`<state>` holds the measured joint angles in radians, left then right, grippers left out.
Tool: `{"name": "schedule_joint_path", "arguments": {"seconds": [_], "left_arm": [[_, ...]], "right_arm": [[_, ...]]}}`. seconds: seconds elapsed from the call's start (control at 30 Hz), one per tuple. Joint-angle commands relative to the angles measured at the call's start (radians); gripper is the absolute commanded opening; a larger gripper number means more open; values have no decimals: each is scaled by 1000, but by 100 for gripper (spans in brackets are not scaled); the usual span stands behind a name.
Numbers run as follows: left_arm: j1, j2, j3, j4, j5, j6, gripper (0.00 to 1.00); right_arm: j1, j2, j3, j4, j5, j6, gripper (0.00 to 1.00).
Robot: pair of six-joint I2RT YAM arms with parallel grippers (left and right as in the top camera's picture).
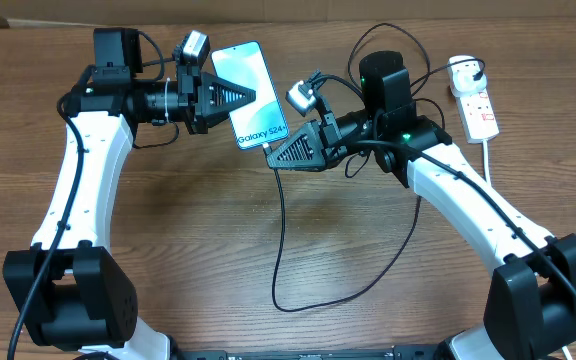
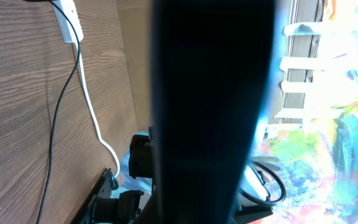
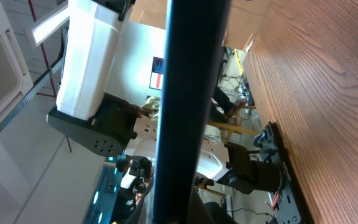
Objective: Plug charger to phone and switch on socket
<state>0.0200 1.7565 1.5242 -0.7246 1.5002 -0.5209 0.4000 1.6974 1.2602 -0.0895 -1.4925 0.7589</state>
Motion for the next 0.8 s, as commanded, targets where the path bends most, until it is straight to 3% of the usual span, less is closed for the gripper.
{"name": "schedule_joint_path", "arguments": {"seconds": [0.0,0.77], "left_arm": [[-1,-11,2,4,81,-3,4],[-1,-11,2,3,81,-3,4]], "right_arm": [[-14,-1,15,6,24,2,4],[-14,-1,15,7,88,38,4]]}}
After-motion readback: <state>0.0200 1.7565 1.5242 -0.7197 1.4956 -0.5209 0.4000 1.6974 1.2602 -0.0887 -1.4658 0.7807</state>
